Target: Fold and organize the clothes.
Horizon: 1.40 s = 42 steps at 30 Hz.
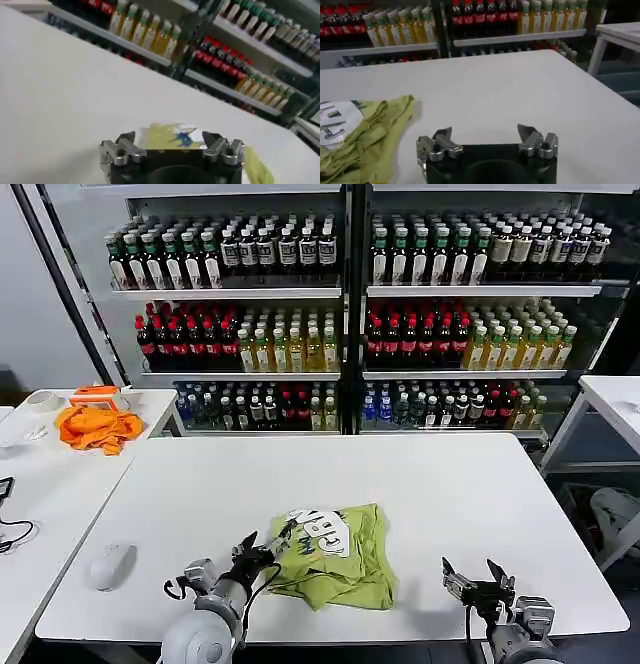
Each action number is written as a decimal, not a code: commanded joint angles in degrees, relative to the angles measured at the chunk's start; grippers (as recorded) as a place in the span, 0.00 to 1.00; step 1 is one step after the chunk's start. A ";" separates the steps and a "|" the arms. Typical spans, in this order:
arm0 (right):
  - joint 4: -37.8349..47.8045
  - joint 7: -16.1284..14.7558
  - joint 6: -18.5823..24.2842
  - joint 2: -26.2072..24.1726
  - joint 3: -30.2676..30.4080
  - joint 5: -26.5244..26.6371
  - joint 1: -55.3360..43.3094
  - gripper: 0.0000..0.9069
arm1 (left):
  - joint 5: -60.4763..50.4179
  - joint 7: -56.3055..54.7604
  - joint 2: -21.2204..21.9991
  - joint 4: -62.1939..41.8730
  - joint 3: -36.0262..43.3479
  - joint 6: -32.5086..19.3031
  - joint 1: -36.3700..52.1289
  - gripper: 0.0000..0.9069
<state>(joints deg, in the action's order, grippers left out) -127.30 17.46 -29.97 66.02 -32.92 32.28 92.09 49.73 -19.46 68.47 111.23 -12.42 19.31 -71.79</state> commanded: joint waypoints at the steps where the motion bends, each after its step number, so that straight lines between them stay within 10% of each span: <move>1: -0.17 -0.01 0.03 -0.10 -0.38 0.09 0.12 1.00 | 0.36 0.07 0.56 -3.30 -0.73 1.57 -0.41 1.00; 23: -0.60 0.72 -0.57 -0.04 -0.39 0.17 -0.21 1.00 | 8.15 2.16 5.62 -4.50 1.34 -0.50 1.44 1.00; 28: -0.58 0.78 -0.55 0.27 -0.48 0.07 0.05 1.00 | 8.79 2.16 6.60 -5.82 0.62 -2.60 1.35 0.11; 42: -0.69 0.89 -0.52 0.85 -0.43 -0.16 0.33 1.00 | 14.19 4.31 9.43 -5.78 -2.08 -5.79 -0.23 0.03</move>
<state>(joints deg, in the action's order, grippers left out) -127.87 18.30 -30.53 66.84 -33.41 32.16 92.41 60.37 -16.21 76.39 105.88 -13.49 15.57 -71.98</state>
